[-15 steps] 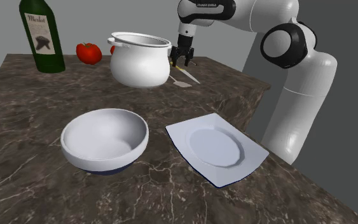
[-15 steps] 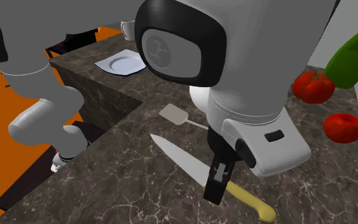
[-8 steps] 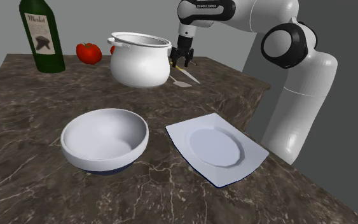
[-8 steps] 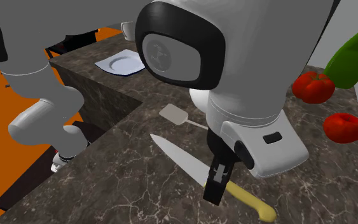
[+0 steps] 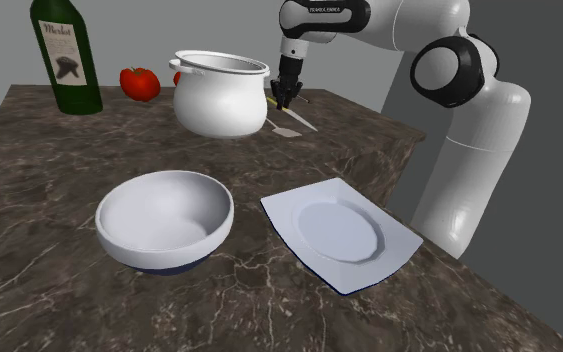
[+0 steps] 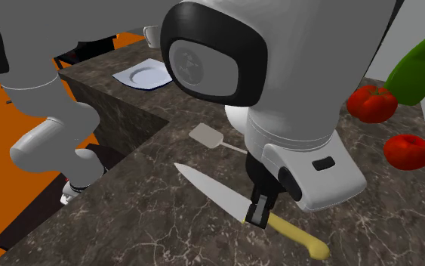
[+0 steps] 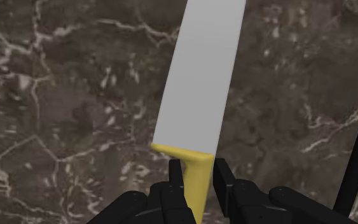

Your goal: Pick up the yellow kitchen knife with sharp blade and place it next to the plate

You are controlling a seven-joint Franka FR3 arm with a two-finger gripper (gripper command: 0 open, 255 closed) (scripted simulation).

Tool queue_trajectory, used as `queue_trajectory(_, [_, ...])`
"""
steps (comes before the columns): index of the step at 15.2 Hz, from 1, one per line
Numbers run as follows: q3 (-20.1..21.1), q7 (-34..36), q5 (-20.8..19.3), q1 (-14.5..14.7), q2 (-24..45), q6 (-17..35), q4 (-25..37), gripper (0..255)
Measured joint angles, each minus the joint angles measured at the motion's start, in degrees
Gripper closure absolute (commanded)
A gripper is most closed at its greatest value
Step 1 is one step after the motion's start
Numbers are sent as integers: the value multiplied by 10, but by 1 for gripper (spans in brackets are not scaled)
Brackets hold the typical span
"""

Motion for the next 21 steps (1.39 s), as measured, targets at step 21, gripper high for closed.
queue_trajectory(21, [-3, 0, 10, -10, 50, -161, 211, 255])
